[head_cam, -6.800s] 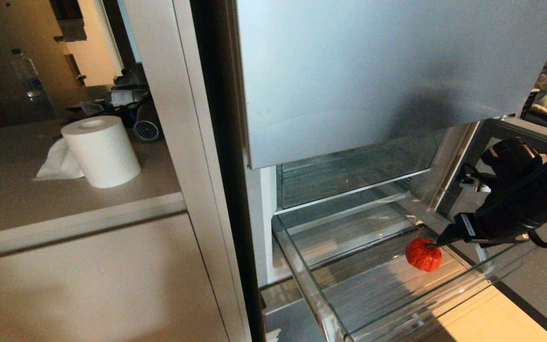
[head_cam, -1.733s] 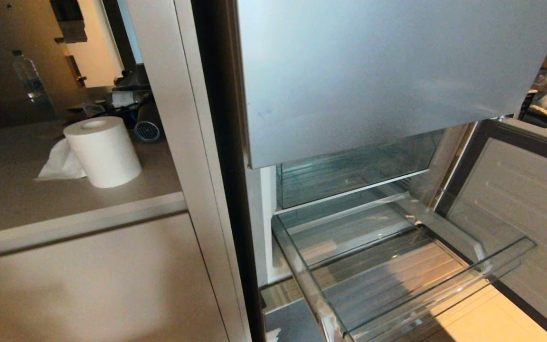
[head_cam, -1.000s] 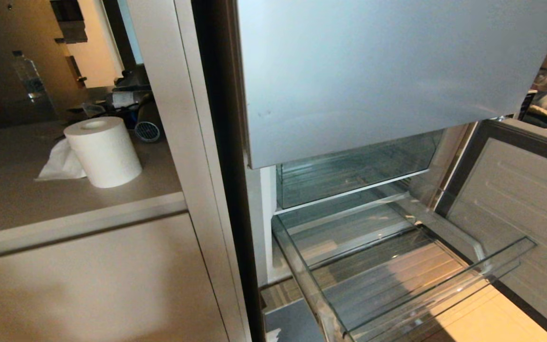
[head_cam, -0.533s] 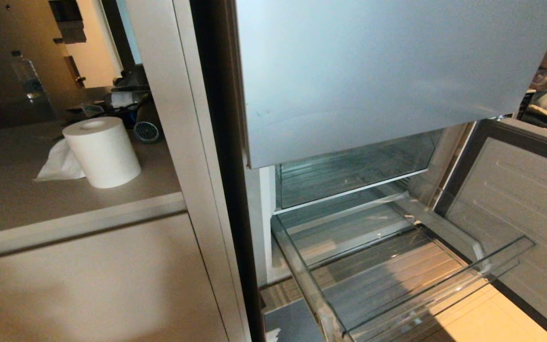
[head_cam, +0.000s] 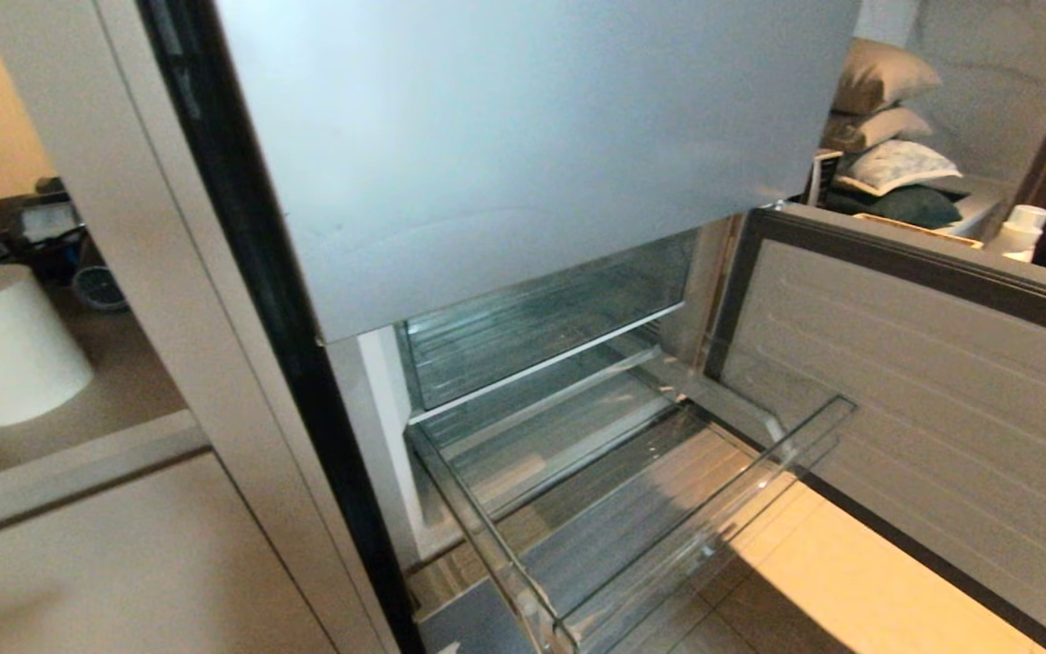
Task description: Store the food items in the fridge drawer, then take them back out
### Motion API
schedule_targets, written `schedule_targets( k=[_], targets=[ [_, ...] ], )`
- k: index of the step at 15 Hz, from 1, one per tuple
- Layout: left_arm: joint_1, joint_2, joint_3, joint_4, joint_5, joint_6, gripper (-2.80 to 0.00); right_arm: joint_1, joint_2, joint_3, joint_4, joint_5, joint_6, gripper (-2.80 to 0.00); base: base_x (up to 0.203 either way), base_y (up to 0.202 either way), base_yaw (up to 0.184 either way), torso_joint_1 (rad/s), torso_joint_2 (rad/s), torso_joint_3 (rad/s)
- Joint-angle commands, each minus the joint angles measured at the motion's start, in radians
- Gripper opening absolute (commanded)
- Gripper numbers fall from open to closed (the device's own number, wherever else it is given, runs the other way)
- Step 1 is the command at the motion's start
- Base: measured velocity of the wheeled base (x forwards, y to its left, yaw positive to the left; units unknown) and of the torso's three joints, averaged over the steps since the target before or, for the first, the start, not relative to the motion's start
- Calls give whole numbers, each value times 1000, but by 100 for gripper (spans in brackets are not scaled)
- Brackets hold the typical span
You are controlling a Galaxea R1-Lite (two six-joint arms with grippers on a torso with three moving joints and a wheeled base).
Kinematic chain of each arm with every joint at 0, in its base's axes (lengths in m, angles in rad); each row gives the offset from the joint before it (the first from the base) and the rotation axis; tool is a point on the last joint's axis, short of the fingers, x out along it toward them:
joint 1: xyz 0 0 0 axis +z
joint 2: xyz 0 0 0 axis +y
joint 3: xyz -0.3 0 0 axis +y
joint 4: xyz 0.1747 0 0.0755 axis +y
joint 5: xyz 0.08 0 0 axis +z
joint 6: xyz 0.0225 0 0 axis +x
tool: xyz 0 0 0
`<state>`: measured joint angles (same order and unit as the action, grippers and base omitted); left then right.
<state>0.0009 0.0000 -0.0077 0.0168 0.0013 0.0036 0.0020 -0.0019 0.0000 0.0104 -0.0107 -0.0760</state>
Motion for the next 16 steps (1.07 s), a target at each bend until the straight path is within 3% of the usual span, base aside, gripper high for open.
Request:
schedule_targets(
  k=[1,9,13,16],
  targets=[
    [1,0,0,0,0,1,-280,1,2,0,0,0,-1,-280,0,9,-179,-2,2,2],
    [1,0,0,0,0,-1,-280,1,2,0,-3,-3,13,-280,0,6,-164,4,2,1],
    [1,1,0,0,0,1,-280,-2,5,-8,-7,-5,29,-280,0,1,-15,1,0,2],
    [1,0,0,0,0,0,-280,-7,110,-129,-11,-108,78,-280,0,0,0,0,0,0]
  ],
)
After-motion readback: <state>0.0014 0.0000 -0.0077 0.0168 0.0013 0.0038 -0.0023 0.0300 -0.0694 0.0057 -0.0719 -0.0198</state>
